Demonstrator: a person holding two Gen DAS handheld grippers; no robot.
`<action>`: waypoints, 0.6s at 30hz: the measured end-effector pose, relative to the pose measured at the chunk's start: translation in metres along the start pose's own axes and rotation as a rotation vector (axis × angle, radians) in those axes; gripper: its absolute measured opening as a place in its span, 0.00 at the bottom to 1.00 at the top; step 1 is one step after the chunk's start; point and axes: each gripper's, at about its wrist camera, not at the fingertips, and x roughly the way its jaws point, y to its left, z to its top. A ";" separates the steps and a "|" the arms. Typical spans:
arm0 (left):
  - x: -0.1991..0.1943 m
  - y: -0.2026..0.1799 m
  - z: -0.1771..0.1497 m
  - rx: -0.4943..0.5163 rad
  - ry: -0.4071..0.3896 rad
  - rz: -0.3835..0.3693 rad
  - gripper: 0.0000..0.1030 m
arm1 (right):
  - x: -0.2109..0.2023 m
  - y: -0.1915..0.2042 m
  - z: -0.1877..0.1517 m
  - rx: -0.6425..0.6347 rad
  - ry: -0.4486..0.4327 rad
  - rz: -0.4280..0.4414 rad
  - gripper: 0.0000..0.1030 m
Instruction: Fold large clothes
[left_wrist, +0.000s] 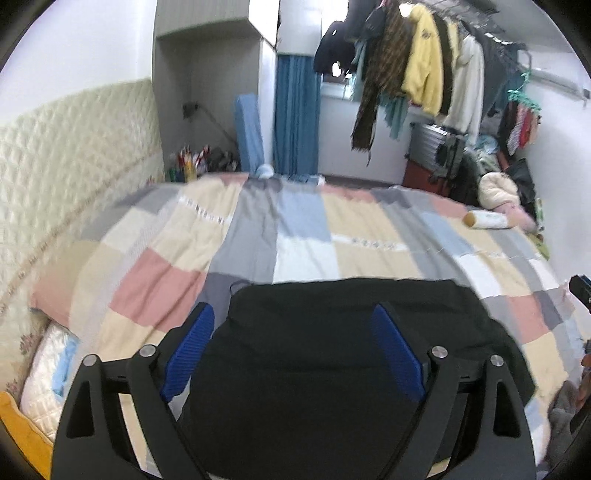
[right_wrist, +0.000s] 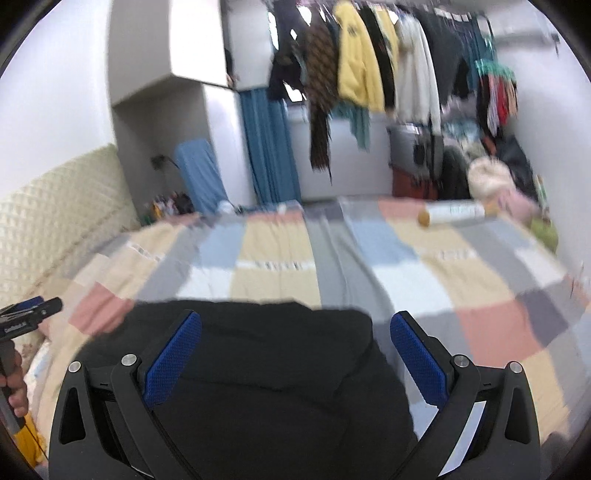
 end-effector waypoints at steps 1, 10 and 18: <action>-0.011 -0.003 0.002 0.007 -0.013 -0.005 0.86 | -0.012 0.004 0.004 -0.003 -0.013 0.010 1.00; -0.137 -0.022 0.011 0.058 -0.174 -0.053 1.00 | -0.127 0.038 0.032 -0.029 -0.171 0.082 1.00; -0.212 -0.037 -0.007 0.106 -0.269 -0.098 1.00 | -0.200 0.062 0.022 -0.070 -0.280 0.115 1.00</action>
